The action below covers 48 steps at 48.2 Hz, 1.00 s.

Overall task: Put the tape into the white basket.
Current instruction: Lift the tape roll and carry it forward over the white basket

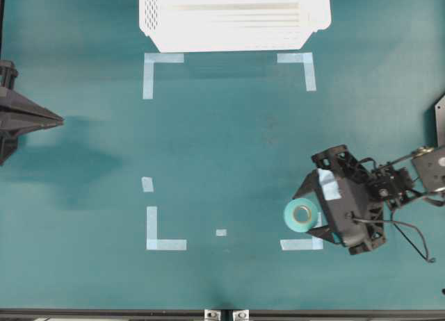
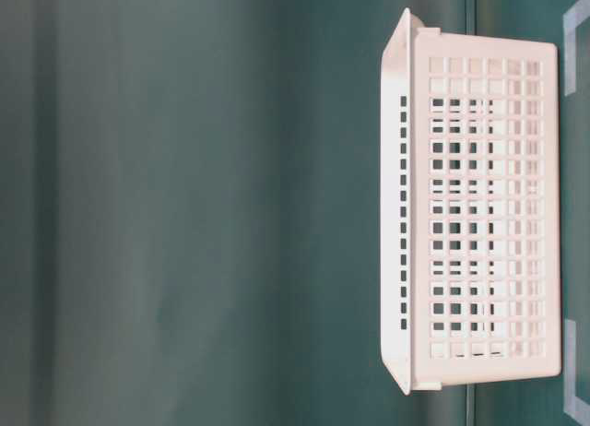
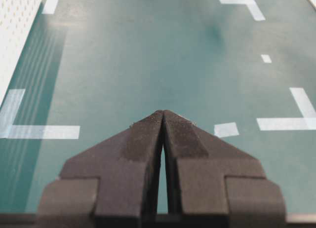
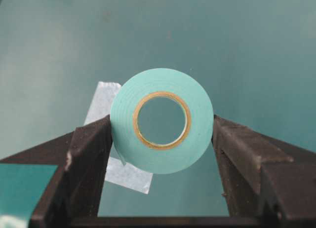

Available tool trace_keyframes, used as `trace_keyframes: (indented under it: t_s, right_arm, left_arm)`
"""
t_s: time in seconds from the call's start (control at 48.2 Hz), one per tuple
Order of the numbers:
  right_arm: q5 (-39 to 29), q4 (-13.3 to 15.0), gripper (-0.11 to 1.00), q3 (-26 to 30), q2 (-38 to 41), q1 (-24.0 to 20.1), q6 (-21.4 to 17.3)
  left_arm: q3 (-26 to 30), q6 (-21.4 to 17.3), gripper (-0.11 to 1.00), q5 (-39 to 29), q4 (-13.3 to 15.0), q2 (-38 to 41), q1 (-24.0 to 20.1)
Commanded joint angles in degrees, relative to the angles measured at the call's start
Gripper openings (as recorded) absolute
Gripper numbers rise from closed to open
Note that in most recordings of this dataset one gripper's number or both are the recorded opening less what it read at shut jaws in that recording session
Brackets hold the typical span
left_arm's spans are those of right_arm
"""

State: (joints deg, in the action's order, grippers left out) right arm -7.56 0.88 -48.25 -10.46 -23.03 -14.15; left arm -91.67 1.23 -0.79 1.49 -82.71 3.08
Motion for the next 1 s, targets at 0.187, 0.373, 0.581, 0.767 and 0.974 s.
trace_keyframes:
  t_s: [0.187, 0.373, 0.581, 0.767, 0.974]
  right_arm:
    - [-0.9, 0.1, 0.68, 0.0, -8.7, 0.1, 0.0]
    - [-0.8, 0.1, 0.68, -1.2, -10.5, 1.0, 0.0]
    - [-0.6, 0.6, 0.68, -1.1, -10.7, 3.3, 0.2]
    - [-0.6, 1.9, 0.68, -0.9, -10.7, 6.8, 0.2]
    - [-0.8, 3.8, 0.68, -0.1, -10.7, 11.4, 0.3]
  left_arm:
    - [0.7, 0.0, -0.10, 0.4, 0.0, 0.6, -0.4]
    - [0.7, 0.0, -0.10, 0.4, 0.0, 0.6, -0.4]
    - [0.7, 0.0, -0.10, 0.5, 0.1, 0.6, -0.4]
    - [0.7, 0.0, -0.10, 0.4, 0.1, 0.6, -0.4]
    - [0.7, 0.0, -0.10, 0.5, 0.0, 0.6, -0.4]
